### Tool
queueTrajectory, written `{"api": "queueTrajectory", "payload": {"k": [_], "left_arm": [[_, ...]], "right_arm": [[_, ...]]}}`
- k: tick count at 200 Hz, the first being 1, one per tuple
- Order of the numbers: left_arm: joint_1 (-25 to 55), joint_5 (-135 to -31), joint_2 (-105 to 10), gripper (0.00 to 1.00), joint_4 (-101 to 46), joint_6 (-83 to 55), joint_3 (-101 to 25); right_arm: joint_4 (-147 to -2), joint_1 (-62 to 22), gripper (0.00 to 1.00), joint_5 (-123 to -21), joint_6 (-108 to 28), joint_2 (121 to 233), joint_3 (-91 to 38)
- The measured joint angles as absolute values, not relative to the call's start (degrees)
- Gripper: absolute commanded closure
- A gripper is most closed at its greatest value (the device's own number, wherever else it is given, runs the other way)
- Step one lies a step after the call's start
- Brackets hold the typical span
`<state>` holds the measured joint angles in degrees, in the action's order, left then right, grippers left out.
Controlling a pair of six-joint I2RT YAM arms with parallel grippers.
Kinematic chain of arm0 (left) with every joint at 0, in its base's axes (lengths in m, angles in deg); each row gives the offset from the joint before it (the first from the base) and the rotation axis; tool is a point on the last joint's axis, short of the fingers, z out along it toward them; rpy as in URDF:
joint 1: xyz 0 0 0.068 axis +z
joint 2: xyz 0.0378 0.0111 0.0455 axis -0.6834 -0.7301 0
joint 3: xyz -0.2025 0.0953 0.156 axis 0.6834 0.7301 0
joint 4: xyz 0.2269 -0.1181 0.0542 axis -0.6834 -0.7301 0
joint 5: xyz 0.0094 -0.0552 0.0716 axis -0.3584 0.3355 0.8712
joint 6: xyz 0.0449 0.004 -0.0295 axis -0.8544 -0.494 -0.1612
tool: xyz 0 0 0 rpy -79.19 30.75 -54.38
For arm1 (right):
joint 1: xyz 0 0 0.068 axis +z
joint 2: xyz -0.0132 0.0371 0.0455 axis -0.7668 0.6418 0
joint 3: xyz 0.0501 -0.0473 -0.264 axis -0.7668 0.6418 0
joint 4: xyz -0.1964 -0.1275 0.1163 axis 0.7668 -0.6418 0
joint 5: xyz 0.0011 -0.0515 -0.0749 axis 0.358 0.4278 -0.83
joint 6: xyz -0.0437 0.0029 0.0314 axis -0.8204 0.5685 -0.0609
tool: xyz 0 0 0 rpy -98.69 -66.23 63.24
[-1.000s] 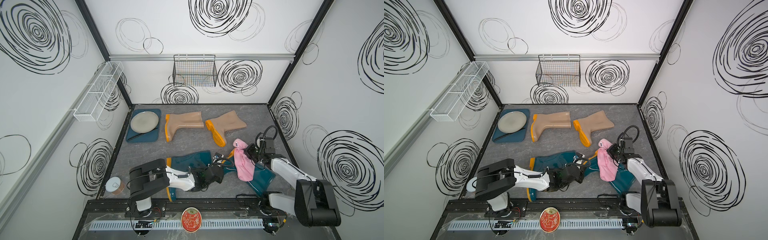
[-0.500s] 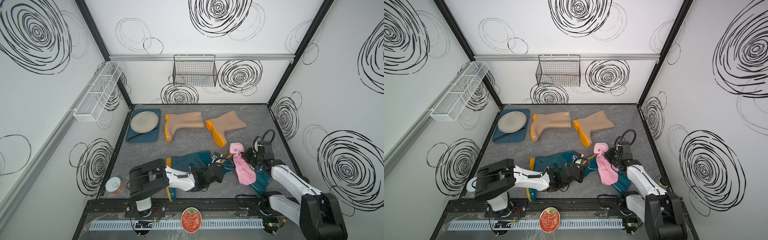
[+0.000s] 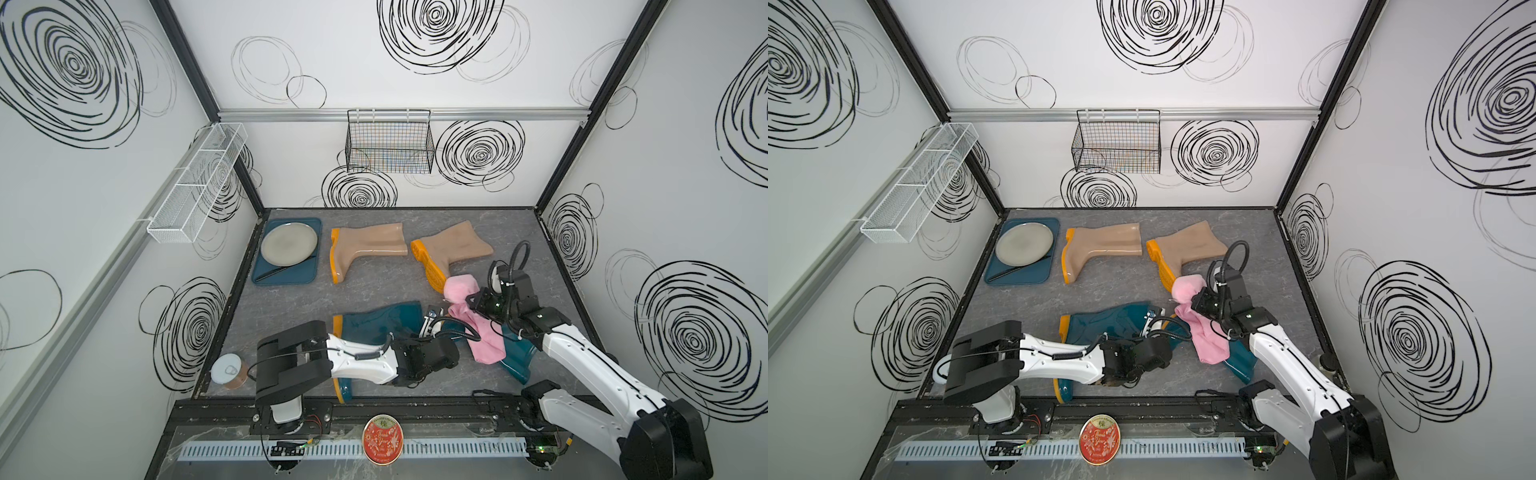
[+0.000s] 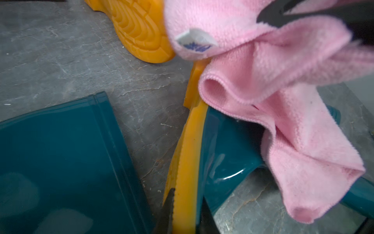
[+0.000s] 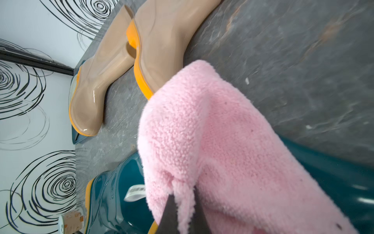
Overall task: Wipe the rubber boots with a cloth
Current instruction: Wipe the dirt off the rubber boot.
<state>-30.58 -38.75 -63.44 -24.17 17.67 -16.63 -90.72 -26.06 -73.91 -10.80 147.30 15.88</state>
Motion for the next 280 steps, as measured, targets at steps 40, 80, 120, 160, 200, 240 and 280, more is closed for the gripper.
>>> {"api": "queueTrajectory", "payload": {"k": [40,80,120,160,200,240,280], "left_arm": [[-30.39,-38.20,-63.44,1.00,-25.11,19.24,-17.07],[-29.88,-38.64,-63.44,1.00,-24.92,20.23,-17.07],[-27.52,-39.91,-63.62,1.00,-23.63,21.41,-16.89],[-26.52,-40.96,-63.79,1.00,-20.76,21.82,-15.30],[-25.82,-42.25,-63.79,1.00,-16.57,22.00,-13.35],[-25.82,-42.49,-63.77,1.00,-14.84,21.93,-12.50],[-25.77,-43.28,-63.77,1.00,-13.97,21.50,-12.41]], "right_arm": [[-93.49,-26.41,1.00,-76.51,-3.83,149.94,20.47],[-100.55,-34.89,1.00,-78.04,-0.64,145.92,23.75],[-114.96,-39.20,1.00,-86.98,-0.42,137.40,22.26],[-121.10,-39.74,1.00,-86.50,-0.70,125.83,23.22],[-117.52,-39.00,1.00,-80.49,0.46,122.10,25.19],[-102.61,-21.97,1.00,-78.67,4.35,140.13,23.35],[-89.39,-11.00,1.00,-82.61,4.83,151.47,11.37]]}}
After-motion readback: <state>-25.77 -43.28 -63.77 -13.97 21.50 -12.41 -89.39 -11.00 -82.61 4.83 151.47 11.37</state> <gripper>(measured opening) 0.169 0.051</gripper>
